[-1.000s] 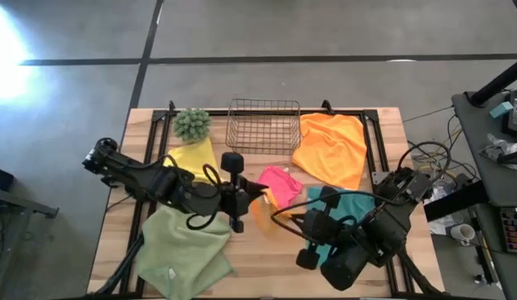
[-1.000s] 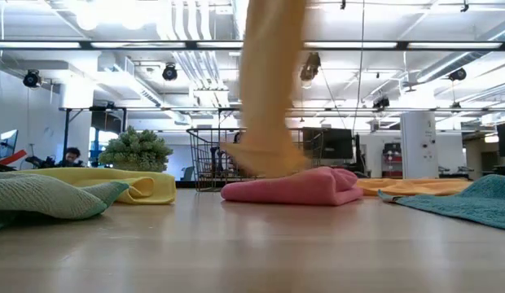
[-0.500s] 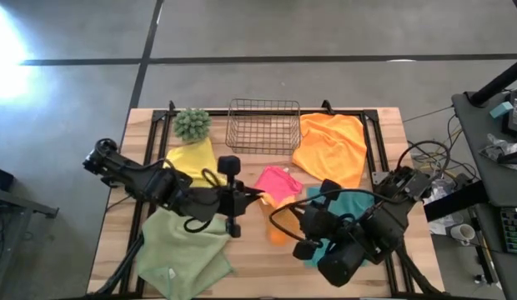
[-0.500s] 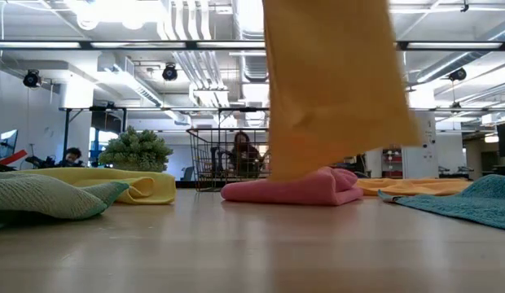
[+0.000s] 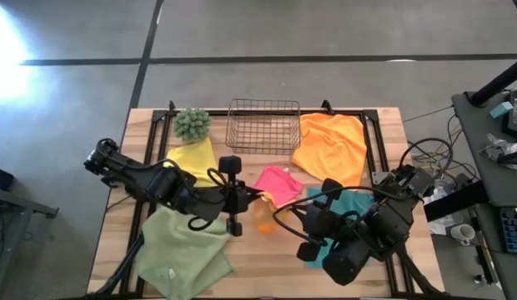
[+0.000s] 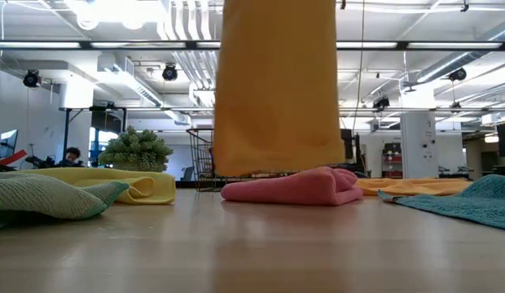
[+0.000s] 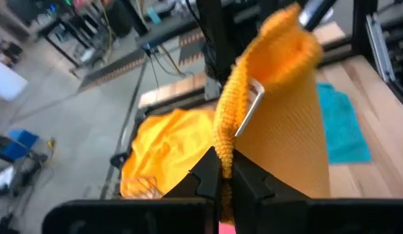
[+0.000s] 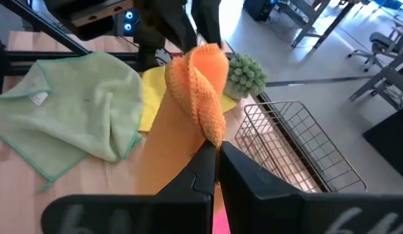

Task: Fold microfiber towels
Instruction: Fold the bottom orange microfiber towel

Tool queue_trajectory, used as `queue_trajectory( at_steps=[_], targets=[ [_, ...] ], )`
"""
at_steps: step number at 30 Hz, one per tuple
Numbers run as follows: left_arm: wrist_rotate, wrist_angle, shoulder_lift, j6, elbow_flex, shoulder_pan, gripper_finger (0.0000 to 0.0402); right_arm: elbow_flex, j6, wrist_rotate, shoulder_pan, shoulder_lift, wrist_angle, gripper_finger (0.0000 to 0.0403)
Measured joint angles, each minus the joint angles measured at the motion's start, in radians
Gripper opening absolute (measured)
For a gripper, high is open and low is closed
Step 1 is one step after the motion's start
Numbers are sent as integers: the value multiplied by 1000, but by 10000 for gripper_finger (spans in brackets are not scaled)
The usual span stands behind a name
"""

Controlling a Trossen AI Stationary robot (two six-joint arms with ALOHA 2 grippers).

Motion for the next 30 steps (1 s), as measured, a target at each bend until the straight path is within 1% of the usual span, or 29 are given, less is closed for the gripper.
queue_trajectory(
  at_steps=[2,5,10,14,18,20,22,24,27,30],
  targets=[
    [-1,-38,0,-12,0,-1,1,-2,0,-8,0,2,-3,8],
    [-31,-59,0,-11,-11,6,1,-2,0,-8,-1,4,-33,8],
    [-41,-57,1,18,-12,50,1,-4,18,18,-38,4,-117,8],
    [-55,-58,1,23,7,71,1,-6,-25,37,-70,4,-118,8],
    [-47,-81,0,21,16,59,1,-6,-16,32,-75,5,-109,8],
    [-1,-119,-4,1,15,36,1,-6,2,9,-65,11,-85,8],
    [65,-134,-6,-64,14,14,2,-6,29,-20,-41,22,-62,8],
    [134,-155,-8,-139,13,-13,2,-6,74,-72,-22,41,-30,8],
    [195,-139,-6,-220,-19,-58,3,-6,154,-136,13,83,10,8],
    [260,-105,12,-304,-56,-101,3,-6,238,-173,47,137,28,8]
  ],
)
